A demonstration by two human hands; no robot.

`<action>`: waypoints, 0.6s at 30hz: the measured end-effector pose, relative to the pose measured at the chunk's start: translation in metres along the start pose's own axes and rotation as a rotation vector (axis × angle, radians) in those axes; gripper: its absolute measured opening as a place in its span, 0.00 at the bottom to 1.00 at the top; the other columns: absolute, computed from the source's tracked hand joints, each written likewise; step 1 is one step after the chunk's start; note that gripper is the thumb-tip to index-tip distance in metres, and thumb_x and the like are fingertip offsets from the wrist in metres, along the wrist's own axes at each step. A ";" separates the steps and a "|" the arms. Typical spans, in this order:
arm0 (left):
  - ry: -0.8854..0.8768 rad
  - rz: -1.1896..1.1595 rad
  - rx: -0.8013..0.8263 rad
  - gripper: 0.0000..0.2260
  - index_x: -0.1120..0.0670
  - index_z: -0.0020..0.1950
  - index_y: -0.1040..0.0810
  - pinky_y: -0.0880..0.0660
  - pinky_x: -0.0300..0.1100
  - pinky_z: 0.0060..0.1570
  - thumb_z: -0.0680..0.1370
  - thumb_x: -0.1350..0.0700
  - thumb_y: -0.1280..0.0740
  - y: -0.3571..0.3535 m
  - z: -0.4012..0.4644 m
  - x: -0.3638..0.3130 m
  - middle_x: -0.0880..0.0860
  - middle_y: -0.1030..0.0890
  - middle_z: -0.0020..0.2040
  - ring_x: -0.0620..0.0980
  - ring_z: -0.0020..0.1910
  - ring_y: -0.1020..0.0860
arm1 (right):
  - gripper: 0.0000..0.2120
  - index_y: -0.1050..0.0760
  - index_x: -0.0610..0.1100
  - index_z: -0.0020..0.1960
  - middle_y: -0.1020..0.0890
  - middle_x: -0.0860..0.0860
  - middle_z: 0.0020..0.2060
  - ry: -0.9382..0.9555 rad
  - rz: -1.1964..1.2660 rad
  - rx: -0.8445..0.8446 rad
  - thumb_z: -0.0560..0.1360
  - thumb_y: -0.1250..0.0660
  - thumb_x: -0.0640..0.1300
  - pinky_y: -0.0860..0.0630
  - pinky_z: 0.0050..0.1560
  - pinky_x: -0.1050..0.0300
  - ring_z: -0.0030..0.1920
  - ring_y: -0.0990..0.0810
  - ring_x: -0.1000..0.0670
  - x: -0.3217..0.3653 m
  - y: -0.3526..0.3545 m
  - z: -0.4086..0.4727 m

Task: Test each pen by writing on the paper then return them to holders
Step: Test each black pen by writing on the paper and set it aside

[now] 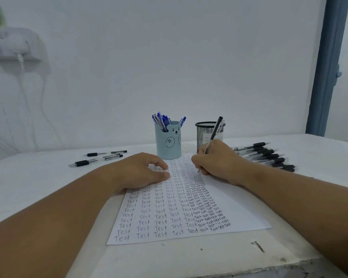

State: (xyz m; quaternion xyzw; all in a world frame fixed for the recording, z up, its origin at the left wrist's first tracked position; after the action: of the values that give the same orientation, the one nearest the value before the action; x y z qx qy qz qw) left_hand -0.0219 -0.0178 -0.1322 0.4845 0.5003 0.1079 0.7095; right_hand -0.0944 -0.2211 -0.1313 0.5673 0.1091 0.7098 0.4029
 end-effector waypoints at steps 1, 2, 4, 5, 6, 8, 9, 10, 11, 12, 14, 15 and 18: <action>0.001 0.000 0.001 0.14 0.40 0.60 0.20 0.37 0.41 0.62 0.75 0.42 0.27 0.000 0.000 0.000 0.44 0.30 0.63 0.44 0.62 0.32 | 0.12 0.25 0.44 0.27 0.17 0.44 0.27 -0.003 0.003 0.005 0.69 0.32 0.39 0.24 0.41 0.57 0.31 0.21 0.50 0.000 0.000 0.000; 0.001 0.004 0.001 0.14 0.40 0.60 0.20 0.37 0.41 0.62 0.75 0.42 0.27 0.000 0.000 0.000 0.45 0.29 0.65 0.44 0.62 0.32 | 0.12 0.24 0.44 0.28 0.18 0.45 0.27 -0.005 -0.006 0.013 0.69 0.31 0.39 0.25 0.41 0.57 0.31 0.21 0.50 0.000 -0.001 0.000; 0.001 0.014 0.002 0.14 0.40 0.60 0.20 0.37 0.41 0.61 0.75 0.41 0.28 0.000 0.000 0.000 0.46 0.29 0.70 0.44 0.62 0.32 | 0.10 0.24 0.42 0.29 0.19 0.47 0.25 0.002 -0.037 0.023 0.69 0.32 0.40 0.25 0.40 0.57 0.31 0.22 0.50 0.001 -0.001 0.000; 0.001 0.020 0.002 0.14 0.39 0.60 0.20 0.37 0.41 0.61 0.75 0.41 0.28 0.000 0.000 0.000 0.46 0.29 0.70 0.44 0.62 0.32 | 0.10 0.24 0.42 0.29 0.19 0.47 0.25 0.010 -0.051 0.021 0.70 0.32 0.40 0.25 0.40 0.58 0.30 0.22 0.51 0.002 -0.001 0.000; 0.001 0.026 0.001 0.14 0.39 0.60 0.20 0.37 0.41 0.62 0.75 0.41 0.28 0.000 0.000 0.000 0.46 0.29 0.71 0.44 0.62 0.32 | 0.10 0.24 0.42 0.29 0.19 0.47 0.26 0.015 -0.060 0.016 0.70 0.32 0.40 0.25 0.40 0.58 0.30 0.22 0.51 0.002 -0.001 0.000; 0.003 0.032 -0.002 0.14 0.39 0.60 0.20 0.37 0.41 0.62 0.75 0.41 0.28 0.001 -0.001 -0.001 0.46 0.30 0.71 0.44 0.62 0.32 | 0.11 0.24 0.43 0.29 0.19 0.47 0.26 0.019 -0.066 0.008 0.70 0.32 0.40 0.25 0.39 0.58 0.30 0.23 0.51 0.003 0.000 -0.001; 0.004 0.039 -0.003 0.14 0.39 0.61 0.20 0.38 0.41 0.62 0.75 0.41 0.28 0.001 -0.001 -0.001 0.46 0.30 0.71 0.44 0.62 0.32 | 0.11 0.24 0.43 0.29 0.19 0.47 0.26 0.019 -0.066 0.010 0.70 0.32 0.40 0.26 0.39 0.58 0.30 0.23 0.52 0.003 0.000 -0.001; 0.006 0.045 -0.004 0.14 0.39 0.61 0.20 0.38 0.41 0.61 0.75 0.41 0.28 0.001 -0.001 -0.002 0.46 0.29 0.70 0.43 0.61 0.32 | 0.10 0.24 0.42 0.30 0.19 0.48 0.25 0.017 -0.061 0.014 0.70 0.32 0.40 0.26 0.38 0.59 0.29 0.24 0.52 0.003 0.000 -0.001; 0.007 0.045 -0.003 0.14 0.39 0.61 0.20 0.38 0.40 0.60 0.75 0.41 0.28 0.001 -0.001 -0.002 0.46 0.29 0.69 0.43 0.61 0.32 | 0.10 0.23 0.42 0.30 0.19 0.48 0.25 0.013 -0.054 0.021 0.70 0.32 0.40 0.26 0.38 0.59 0.29 0.24 0.52 0.002 0.000 -0.001; 0.010 0.036 0.001 0.14 0.39 0.61 0.20 0.37 0.39 0.59 0.75 0.41 0.28 0.001 -0.001 -0.002 0.46 0.29 0.68 0.43 0.61 0.32 | 0.10 0.23 0.41 0.30 0.19 0.47 0.25 0.011 -0.048 0.028 0.70 0.32 0.39 0.26 0.38 0.59 0.28 0.25 0.52 0.002 0.000 -0.001; 0.015 0.007 0.008 0.14 0.39 0.61 0.20 0.36 0.34 0.53 0.76 0.42 0.28 0.000 -0.002 -0.003 0.45 0.30 0.62 0.43 0.59 0.31 | 0.09 0.23 0.41 0.31 0.18 0.44 0.27 0.015 -0.052 0.032 0.70 0.32 0.39 0.26 0.39 0.58 0.29 0.24 0.51 0.003 0.000 -0.001; 0.013 0.006 0.007 0.14 0.39 0.61 0.20 0.36 0.34 0.52 0.76 0.42 0.29 0.000 -0.003 -0.003 0.44 0.31 0.60 0.43 0.59 0.31 | 0.09 0.23 0.41 0.31 0.17 0.42 0.28 0.023 -0.064 0.029 0.70 0.32 0.39 0.26 0.40 0.57 0.30 0.24 0.50 0.003 0.000 0.000; 0.005 0.022 -0.006 0.15 0.40 0.62 0.20 0.37 0.39 0.59 0.76 0.42 0.29 0.001 -0.002 -0.003 0.43 0.31 0.58 0.43 0.60 0.32 | 0.10 0.24 0.41 0.31 0.17 0.41 0.30 0.038 -0.085 0.011 0.70 0.32 0.40 0.26 0.40 0.56 0.31 0.24 0.50 0.002 0.000 0.000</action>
State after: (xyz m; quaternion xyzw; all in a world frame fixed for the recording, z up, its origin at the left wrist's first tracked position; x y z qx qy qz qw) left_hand -0.0248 -0.0185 -0.1297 0.4877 0.4964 0.1184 0.7084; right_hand -0.0944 -0.2199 -0.1294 0.5510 0.1446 0.7020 0.4275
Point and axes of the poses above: each hand's wrist, its own z-axis towards the middle knuckle, its own y-axis out of the back of the hand, x = y × z, the point moved 3 cm from there along z, towards the middle knuckle
